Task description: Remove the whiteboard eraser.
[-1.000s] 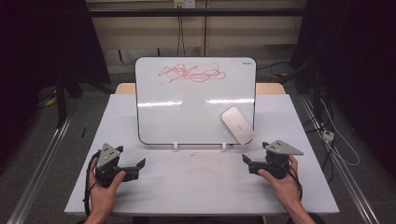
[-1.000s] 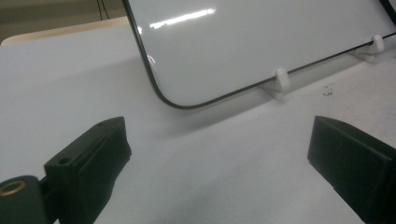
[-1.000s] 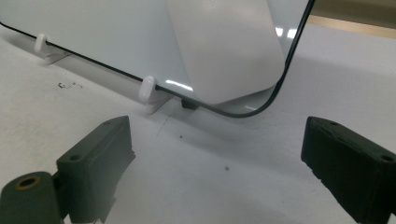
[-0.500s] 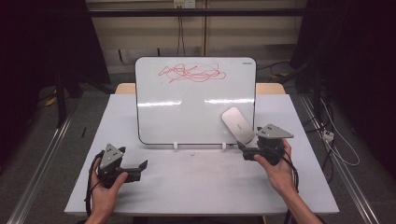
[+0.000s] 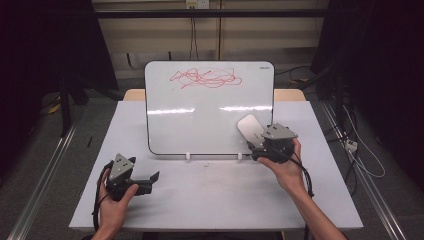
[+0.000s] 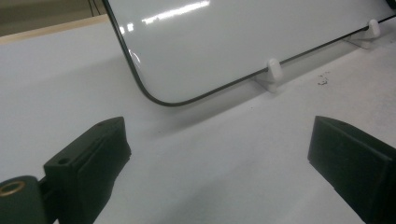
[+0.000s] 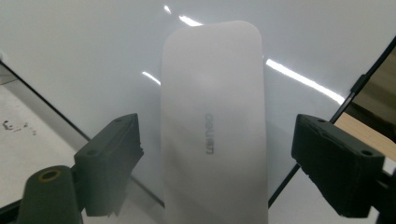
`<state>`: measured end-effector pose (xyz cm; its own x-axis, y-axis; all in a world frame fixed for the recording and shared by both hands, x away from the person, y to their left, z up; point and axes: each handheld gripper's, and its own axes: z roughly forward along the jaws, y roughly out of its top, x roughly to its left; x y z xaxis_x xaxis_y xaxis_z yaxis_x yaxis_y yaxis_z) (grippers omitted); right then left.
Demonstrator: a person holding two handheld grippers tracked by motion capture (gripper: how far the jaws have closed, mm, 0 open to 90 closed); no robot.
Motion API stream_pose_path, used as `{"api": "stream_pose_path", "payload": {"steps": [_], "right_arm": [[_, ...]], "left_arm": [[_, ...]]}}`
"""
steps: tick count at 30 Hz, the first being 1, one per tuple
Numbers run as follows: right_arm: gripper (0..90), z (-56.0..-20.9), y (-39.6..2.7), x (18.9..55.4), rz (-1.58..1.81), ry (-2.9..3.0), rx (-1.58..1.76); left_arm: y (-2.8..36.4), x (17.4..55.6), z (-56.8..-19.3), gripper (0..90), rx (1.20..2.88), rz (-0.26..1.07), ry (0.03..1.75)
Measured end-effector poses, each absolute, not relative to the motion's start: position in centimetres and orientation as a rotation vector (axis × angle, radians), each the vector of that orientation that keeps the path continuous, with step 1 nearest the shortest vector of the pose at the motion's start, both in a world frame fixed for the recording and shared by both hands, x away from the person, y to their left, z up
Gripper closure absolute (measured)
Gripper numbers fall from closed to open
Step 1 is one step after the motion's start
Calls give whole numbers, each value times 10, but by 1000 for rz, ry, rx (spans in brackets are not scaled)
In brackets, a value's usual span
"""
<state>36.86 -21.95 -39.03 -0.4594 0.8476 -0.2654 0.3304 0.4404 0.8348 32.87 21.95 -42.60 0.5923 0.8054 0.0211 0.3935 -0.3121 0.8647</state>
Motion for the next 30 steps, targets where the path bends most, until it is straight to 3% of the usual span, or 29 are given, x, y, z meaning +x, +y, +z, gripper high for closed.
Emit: {"api": "stream_pose_path", "payload": {"steps": [30], "right_arm": [[299, -407, -198, 389, 736, 2012, 958]], "left_arm": [[218, 329, -428, 51, 1914, 555, 982]]}}
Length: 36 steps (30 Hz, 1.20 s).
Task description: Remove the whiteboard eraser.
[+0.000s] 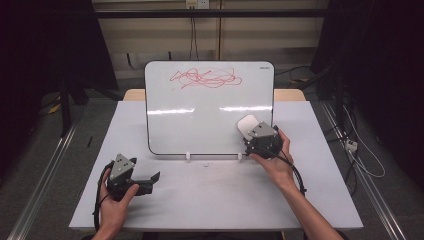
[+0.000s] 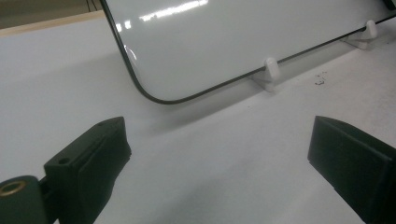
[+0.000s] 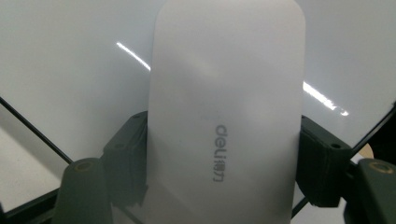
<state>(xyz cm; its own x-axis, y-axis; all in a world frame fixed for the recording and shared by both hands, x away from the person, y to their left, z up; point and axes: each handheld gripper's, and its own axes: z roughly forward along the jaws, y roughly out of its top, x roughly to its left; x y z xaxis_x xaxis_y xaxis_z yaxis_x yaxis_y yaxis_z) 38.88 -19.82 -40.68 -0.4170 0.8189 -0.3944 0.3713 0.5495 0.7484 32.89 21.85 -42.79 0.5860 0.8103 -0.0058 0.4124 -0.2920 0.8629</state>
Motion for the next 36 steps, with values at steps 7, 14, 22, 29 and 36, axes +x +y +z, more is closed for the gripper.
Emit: {"api": "stream_pose_path", "payload": {"steps": [7, 14, 22, 29, 36], "right_arm": [[308, -405, -197, 389, 725, 2015, 981], [311, -405, -200, 389, 749, 2016, 991], [313, -402, -205, 389, 805, 2026, 1019], [314, -400, -209, 388, 850, 2031, 1050], [314, -394, -211, 384, 888, 2019, 1036]], "left_arm": [[219, 329, -428, 51, 1910, 556, 981], [220, 329, -428, 51, 1915, 556, 977], [220, 329, -428, 51, 1916, 557, 979], [220, 328, -427, 50, 1923, 576, 980], [220, 328, -427, 50, 1919, 562, 983]]}}
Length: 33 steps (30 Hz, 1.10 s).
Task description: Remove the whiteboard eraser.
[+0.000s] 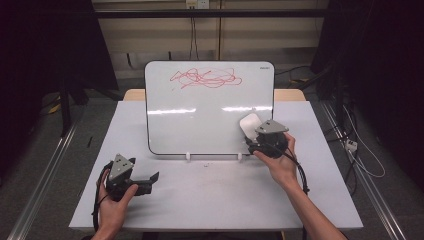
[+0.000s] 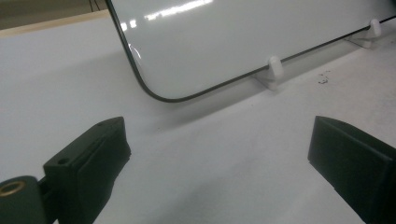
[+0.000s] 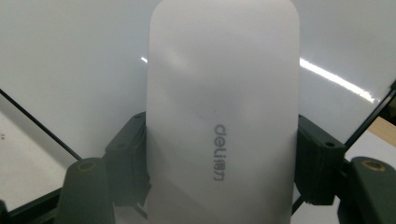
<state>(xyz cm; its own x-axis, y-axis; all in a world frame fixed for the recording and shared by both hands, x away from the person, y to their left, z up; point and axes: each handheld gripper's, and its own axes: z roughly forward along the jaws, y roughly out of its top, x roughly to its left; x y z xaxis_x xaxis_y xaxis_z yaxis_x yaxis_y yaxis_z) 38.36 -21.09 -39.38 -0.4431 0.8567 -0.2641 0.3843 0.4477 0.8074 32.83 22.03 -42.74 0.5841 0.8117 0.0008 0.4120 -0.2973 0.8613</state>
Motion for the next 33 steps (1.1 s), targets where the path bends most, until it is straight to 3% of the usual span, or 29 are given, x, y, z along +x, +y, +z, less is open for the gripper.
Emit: {"api": "stream_pose_path", "payload": {"steps": [33], "right_arm": [[313, -361, -208, 385, 1040, 1914, 1008]], "left_arm": [[222, 327, -427, 50, 1915, 556, 974]]}}
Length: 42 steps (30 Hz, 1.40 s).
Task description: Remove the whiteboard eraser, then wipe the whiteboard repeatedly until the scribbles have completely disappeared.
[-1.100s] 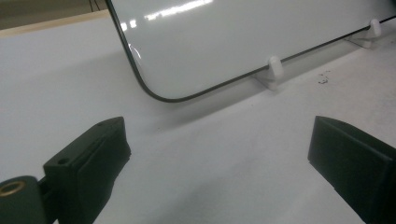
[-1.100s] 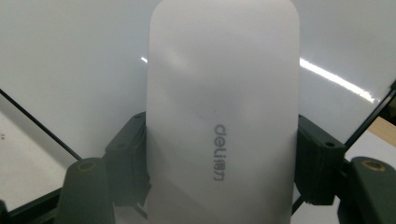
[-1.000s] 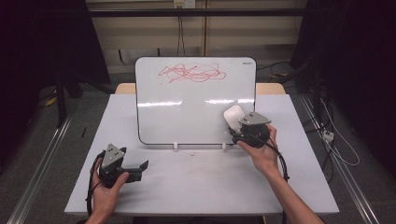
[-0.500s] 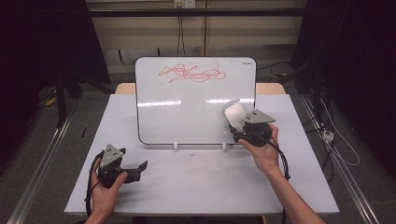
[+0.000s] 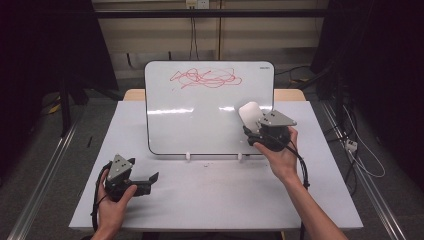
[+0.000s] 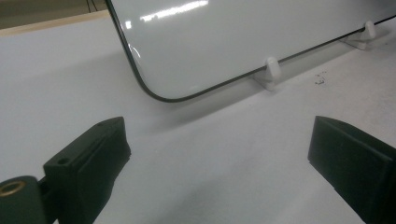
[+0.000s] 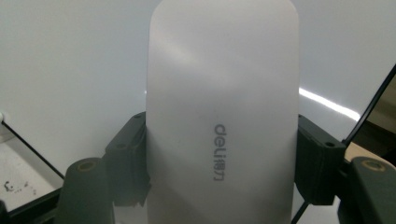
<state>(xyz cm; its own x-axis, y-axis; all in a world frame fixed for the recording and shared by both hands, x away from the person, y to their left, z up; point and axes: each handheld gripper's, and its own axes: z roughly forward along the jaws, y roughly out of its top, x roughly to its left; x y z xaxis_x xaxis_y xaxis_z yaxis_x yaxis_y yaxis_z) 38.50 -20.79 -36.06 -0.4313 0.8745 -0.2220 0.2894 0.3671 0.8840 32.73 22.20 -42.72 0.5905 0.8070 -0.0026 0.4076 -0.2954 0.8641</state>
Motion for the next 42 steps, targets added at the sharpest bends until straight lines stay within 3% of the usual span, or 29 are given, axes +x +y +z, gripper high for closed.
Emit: {"api": "stream_pose_path", "payload": {"steps": [42], "right_arm": [[314, -303, -193, 443, 951, 1830, 1008]], "left_arm": [[222, 329, -427, 50, 1905, 553, 978]]}}
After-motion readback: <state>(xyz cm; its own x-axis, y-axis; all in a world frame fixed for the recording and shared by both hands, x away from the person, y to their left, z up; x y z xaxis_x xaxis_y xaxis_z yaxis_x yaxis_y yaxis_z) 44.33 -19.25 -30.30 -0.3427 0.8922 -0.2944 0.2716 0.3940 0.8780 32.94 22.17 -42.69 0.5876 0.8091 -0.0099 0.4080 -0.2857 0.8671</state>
